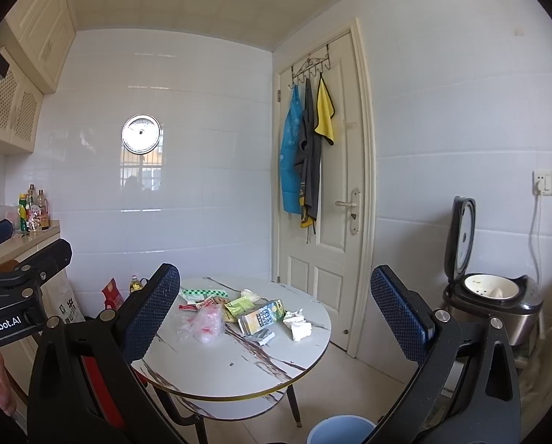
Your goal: Collect trash
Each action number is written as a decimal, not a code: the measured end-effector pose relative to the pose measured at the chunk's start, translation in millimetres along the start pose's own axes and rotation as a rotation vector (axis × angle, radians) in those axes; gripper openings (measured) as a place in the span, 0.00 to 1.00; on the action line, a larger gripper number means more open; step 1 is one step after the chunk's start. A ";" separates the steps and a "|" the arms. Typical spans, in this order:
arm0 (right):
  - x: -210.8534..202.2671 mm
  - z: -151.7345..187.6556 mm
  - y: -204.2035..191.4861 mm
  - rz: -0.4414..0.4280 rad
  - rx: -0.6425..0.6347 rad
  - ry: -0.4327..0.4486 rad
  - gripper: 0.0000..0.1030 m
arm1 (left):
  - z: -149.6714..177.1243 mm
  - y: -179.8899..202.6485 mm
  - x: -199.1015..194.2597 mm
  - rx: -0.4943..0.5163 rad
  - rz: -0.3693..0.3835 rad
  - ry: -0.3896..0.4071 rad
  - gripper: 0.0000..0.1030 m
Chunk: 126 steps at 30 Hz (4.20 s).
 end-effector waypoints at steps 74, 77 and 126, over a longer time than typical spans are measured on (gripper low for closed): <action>392.6 171.7 127.4 0.034 0.036 -0.690 1.00 | 112.0 57.3 473.2 -0.004 0.386 -0.687 0.69; 403.0 178.4 124.5 0.010 0.031 -0.716 0.98 | 116.6 52.7 472.8 -0.045 0.428 -0.679 0.51; 233.6 222.5 389.6 0.347 0.414 -0.728 0.41 | 101.2 407.3 337.3 0.271 0.899 -0.714 0.71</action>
Point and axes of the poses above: each gripper's, at about its wrist camera, not at the fingertips, and x roughly the way its jaws point, y to its right, z to its underside, the point moved 3 cm from there along x, roughly the way its jaws point, and after that the axes turned 14 degrees about x, right-handed, at the moved point
